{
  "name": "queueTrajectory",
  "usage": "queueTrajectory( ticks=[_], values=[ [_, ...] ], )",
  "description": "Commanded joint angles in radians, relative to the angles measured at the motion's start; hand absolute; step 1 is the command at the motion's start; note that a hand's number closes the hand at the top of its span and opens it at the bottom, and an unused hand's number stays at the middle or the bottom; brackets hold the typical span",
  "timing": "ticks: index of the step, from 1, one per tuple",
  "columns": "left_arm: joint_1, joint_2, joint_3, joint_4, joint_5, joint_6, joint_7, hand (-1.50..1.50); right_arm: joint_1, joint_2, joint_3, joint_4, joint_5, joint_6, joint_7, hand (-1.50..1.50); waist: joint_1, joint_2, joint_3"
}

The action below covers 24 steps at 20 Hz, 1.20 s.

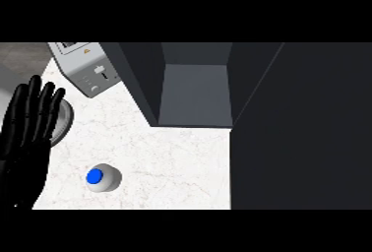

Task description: Pick up the bottled water, place it into the cabinet and close the cabinet

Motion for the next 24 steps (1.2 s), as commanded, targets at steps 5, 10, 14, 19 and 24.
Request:
queueTrajectory(
  ticks=[5, 10, 14, 19, 24],
  values=[
    [0.202, 0.041, -0.261, -0.183, -0.05, -0.166, -0.044, -1.5, 0.085, -0.032, -0.002, -0.102, 0.027, 0.024, -0.009, -1.5, -0.011, -0.024, 0.006],
    [0.381, -0.044, -0.308, -0.096, 0.117, -0.103, 0.216, -1.5, 0.243, 0.077, 0.121, -0.112, -0.218, 0.014, 0.148, -1.5, -0.011, -0.024, 0.008],
    [0.485, 0.018, -0.294, -0.206, 0.175, -0.132, 0.25, -1.5, 0.314, 0.077, 0.142, -0.197, -0.252, 0.014, 0.196, -1.5, -0.015, -0.018, 0.006],
    [0.65, 0.075, -0.261, -0.234, 0.19, -0.197, 0.112, -1.5, 0.375, 0.067, 0.131, -0.238, -0.285, 0.031, 0.189, -1.5, -0.012, -0.017, 0.006],
    [0.742, 0.106, -0.182, -0.249, 0.245, -0.256, 0.033, -1.5, 0.443, 0.073, 0.113, -0.176, -0.311, 0.098, 0.06, -1.5, -0.012, -0.017, 0.006]
  ],
)
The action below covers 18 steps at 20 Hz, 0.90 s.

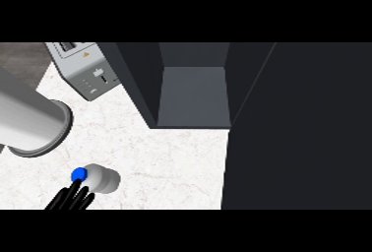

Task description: Pick up the bottled water, place it into the cabinet and close the cabinet

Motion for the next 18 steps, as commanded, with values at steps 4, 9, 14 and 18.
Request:
queueTrajectory(
  ticks=[4, 9, 14, 18],
  values=[
    [0.12, 0.004, 0.022, -0.023, -0.034, -0.044, -0.095, -1.5, 0.154, 0.002, 0.059, -0.023, 0.031, 0.069, -0.106, -1.5, -0.004, 0.0, 0.0],
    [0.059, 0.055, 0.178, 0.065, 0.129, -0.132, -0.131, -1.5, 0.137, 0.002, 0.074, -0.003, 0.039, 0.051, -0.115, -1.5, -0.005, 0.002, 0.0],
    [0.039, -0.001, 0.143, 0.042, 0.054, -0.095, -0.118, -1.5, 0.167, 0.002, 0.113, -0.009, 0.078, 0.032, -0.143, -1.5, -0.006, 0.002, 0.0],
    [0.046, -0.01, 0.214, 0.166, 0.079, -0.149, -0.203, -1.5, 0.12, -0.019, 0.056, 0.015, 0.041, 0.044, -0.153, -1.5, -0.002, 0.002, 0.0]
  ],
)
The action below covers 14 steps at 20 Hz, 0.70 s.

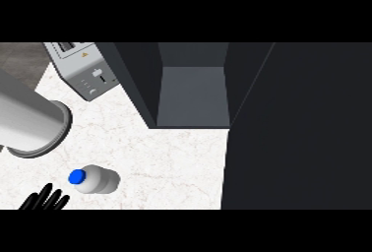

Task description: Pick up the bottled water, place it into the cabinet and close the cabinet

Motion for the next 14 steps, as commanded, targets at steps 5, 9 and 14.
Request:
queueTrajectory(
  ticks=[5, 9, 14],
  values=[
    [-0.074, 0.02, 0.154, 0.148, 0.027, -0.057, -0.06, -1.5, -0.001, 0.002, 0.024, 0.001, 0.031, -0.011, -0.012, -1.5, 0.0, 0.001, 0.0],
    [-0.189, -0.003, 0.157, 0.298, -0.052, -0.062, -0.123, -1.5, 0.044, -0.028, -0.018, 0.047, -0.026, 0.058, -0.096, -1.5, -0.006, 0.001, 0.0],
    [-0.295, 0.026, 0.224, 0.464, -0.068, -0.089, -0.159, -1.5, 0.028, -0.016, -0.007, 0.088, -0.009, 0.048, -0.114, -1.5, -0.006, 0.002, 0.0]
  ],
)
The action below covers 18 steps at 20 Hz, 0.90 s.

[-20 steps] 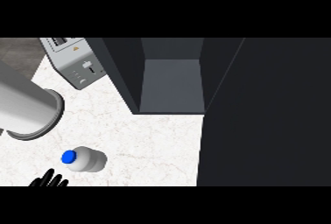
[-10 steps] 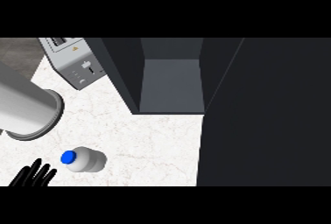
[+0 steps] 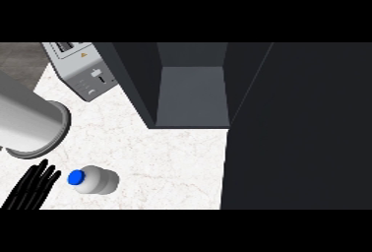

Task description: Pick up the bottled water, place it into the cabinet and close the cabinet

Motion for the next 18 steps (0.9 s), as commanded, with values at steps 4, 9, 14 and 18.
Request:
queueTrajectory(
  ticks=[4, 9, 14, 18],
  values=[
    [-0.173, 0.006, 0.037, 0.238, -0.061, -0.017, -0.032, -1.5, -0.003, 0.009, 0.026, 0.018, 0.011, -0.005, -0.022, -1.5, -0.001, 0.001, 0.0],
    [-0.176, 0.002, 0.042, 0.297, -0.095, -0.032, -0.045, -1.5, 0.067, -0.02, 0.035, -0.099, 0.003, -0.015, 0.024, -1.5, -0.001, 0.0, 0.0],
    [-0.333, -0.016, 0.056, 0.548, -0.151, 0.001, -0.103, -1.5, 0.008, -0.007, 0.054, -0.001, 0.05, -0.022, -0.012, -1.5, -0.002, 0.002, 0.0],
    [-0.402, -0.008, 0.088, 0.72, -0.156, -0.016, -0.178, -1.5, 0.086, 0.002, 0.117, -0.004, 0.082, -0.013, -0.076, -1.5, -0.006, 0.001, -0.001]
  ],
)
